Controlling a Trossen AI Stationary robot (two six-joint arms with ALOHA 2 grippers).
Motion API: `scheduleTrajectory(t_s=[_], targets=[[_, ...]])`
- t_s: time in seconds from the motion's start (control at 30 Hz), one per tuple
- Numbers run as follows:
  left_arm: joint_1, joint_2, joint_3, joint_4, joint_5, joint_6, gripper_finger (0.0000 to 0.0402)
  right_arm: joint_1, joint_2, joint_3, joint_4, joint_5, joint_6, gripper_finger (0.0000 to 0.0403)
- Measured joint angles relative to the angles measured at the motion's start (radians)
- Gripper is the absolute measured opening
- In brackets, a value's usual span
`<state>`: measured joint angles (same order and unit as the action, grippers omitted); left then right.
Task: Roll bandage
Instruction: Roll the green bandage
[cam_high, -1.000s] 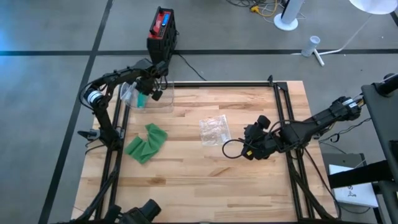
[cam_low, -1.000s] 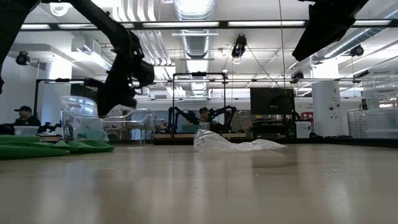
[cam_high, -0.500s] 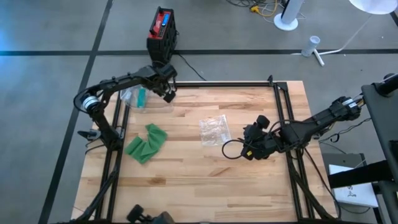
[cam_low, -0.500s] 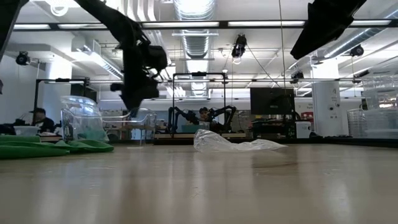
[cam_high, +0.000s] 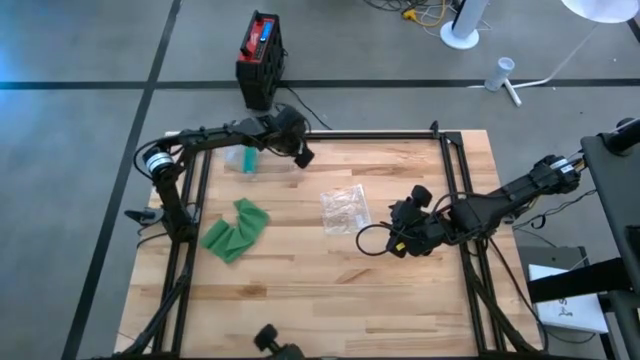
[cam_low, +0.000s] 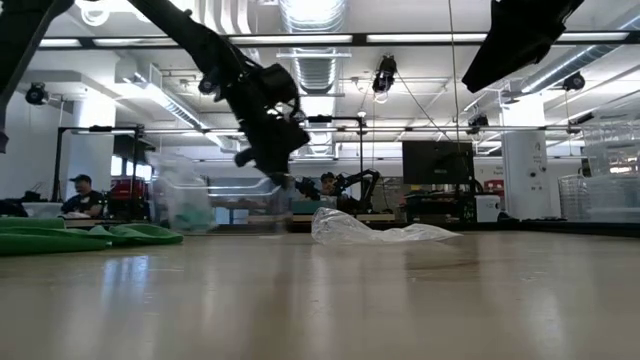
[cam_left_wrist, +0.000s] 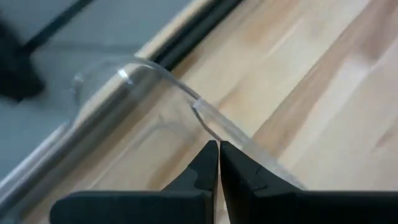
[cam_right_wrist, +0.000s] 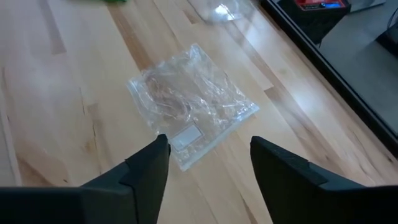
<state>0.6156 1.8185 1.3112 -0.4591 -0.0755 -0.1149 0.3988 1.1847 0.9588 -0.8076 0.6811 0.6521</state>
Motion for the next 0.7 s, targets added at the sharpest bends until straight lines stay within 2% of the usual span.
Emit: scheduleTrajectory(t_s=[0.23, 0.37, 0.47, 0.53, 0.63, 0.7], targets=[[-0.04, 0.031, 0.002, 0.283, 0.112, -0.011, 0.0003, 0.0, 0.0, 0.0, 0.013, -0.001, -0.003, 0.0211], [-0.047, 0.007, 0.003, 0.289, 0.122, -0.017, 0.0001, 0.0, 0.0, 0.006, 0.013, -0.001, -0.007, 0.0216], [-0.049, -0.044, 0.003, 0.255, 0.132, -0.001, 0.0002, 0.0, 0.0, 0.013, 0.014, 0.0, -0.023, 0.0221], [-0.057, -0.094, -0.012, 0.26, 0.192, 0.02, 0.0002, -0.005, 0.0, 0.014, 0.024, 0.005, -0.071, 0.0222], [-0.099, -0.171, -0.057, 0.32, 0.302, 0.045, 0.0001, -0.016, 0.0, 0.014, 0.062, 0.053, -0.161, 0.0217], [-0.143, -0.229, -0.115, 0.418, 0.332, 0.051, 0.0002, -0.028, 0.0, 0.014, 0.113, 0.084, -0.236, 0.0209]])
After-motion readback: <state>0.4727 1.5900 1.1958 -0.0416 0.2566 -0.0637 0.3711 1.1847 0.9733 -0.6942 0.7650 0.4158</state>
